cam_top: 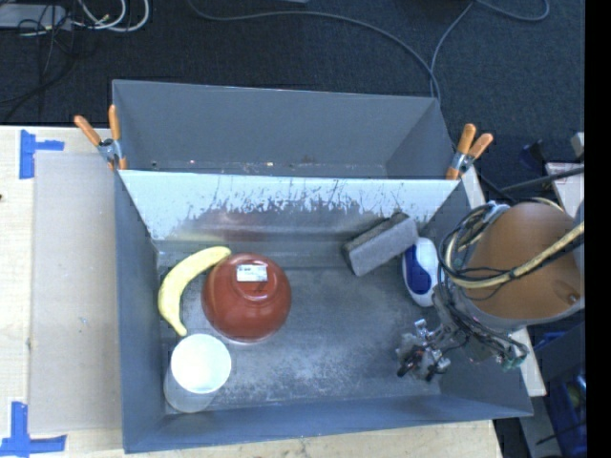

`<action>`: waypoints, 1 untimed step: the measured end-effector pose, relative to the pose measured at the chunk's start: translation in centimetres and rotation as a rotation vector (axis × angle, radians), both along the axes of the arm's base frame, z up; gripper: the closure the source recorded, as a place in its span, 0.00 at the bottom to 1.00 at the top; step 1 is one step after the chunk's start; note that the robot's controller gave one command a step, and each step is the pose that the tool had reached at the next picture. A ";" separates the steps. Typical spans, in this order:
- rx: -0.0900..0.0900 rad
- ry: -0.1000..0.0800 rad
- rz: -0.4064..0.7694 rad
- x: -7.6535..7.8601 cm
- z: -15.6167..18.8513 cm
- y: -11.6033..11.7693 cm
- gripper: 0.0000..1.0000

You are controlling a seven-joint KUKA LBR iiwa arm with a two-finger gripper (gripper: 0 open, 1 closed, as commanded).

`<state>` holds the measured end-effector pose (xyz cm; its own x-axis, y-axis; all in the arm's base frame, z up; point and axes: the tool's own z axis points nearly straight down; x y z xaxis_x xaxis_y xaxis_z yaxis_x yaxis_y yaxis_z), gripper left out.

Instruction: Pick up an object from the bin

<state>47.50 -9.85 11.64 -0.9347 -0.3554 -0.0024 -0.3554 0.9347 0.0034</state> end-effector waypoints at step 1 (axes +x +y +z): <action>0.002 0.002 0.174 1.0 -0.3 -1.0 1.00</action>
Offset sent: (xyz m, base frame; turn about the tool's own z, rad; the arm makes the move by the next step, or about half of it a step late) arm 0.0360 0.0004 0.2241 -0.0441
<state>48.51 -10.90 11.31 -0.8590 -0.5119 -0.0014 -0.5119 0.8590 0.0059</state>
